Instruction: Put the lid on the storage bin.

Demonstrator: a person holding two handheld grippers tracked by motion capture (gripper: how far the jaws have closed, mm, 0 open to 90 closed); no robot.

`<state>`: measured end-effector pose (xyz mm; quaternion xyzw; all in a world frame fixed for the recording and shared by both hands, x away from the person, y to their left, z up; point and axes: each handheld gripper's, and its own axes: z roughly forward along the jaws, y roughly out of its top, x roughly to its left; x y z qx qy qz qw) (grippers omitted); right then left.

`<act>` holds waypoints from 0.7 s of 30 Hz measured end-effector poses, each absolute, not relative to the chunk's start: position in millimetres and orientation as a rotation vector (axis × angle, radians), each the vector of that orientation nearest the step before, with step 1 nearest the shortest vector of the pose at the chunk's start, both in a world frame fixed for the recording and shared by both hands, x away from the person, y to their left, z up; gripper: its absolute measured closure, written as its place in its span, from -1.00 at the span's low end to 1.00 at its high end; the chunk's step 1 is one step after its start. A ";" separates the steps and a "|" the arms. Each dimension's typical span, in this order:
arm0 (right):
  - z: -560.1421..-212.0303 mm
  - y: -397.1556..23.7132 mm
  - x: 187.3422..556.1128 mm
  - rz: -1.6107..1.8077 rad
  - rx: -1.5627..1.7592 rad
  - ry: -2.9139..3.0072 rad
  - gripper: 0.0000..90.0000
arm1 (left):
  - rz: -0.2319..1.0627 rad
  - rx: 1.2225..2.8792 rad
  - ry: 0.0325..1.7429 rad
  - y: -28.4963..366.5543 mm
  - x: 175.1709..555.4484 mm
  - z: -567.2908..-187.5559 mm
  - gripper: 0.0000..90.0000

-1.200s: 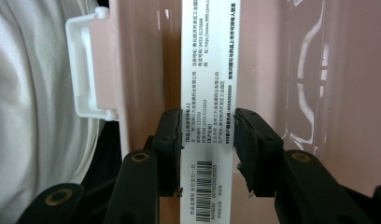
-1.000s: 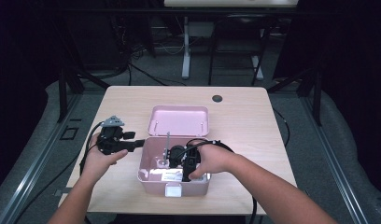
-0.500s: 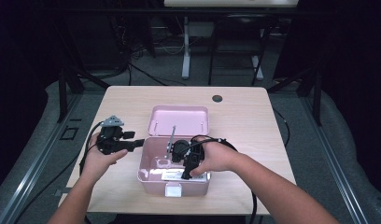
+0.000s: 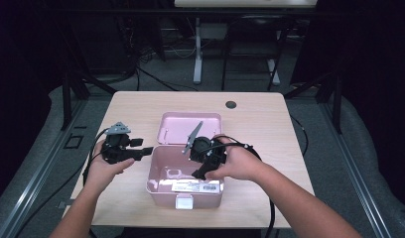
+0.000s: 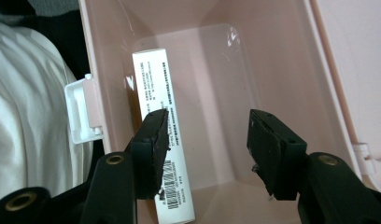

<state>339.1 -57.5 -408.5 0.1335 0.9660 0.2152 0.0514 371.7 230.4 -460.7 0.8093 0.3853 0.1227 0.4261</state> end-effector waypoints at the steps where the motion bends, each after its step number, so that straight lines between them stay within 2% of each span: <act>1: -408.1 -59.2 339.5 0.664 0.422 2.927 0.07 | 0.307 2.025 0.956 230.7 371.6 -460.0 -0.06; 3: -407.7 -63.2 341.2 0.653 0.445 2.919 0.08 | 0.329 2.011 0.969 229.8 370.8 -459.5 -0.06; 6: -406.9 -69.9 344.6 0.670 0.494 2.886 0.09 | 0.277 2.014 0.940 230.9 370.8 -458.2 -0.06; 16: -401.7 -95.2 358.0 0.749 0.692 2.724 0.05 | 0.271 2.011 0.906 228.3 367.8 -455.8 -0.04; 21: -400.3 -110.3 364.7 0.864 0.797 2.636 0.11 | 0.259 2.010 0.897 227.8 367.1 -454.5 -0.04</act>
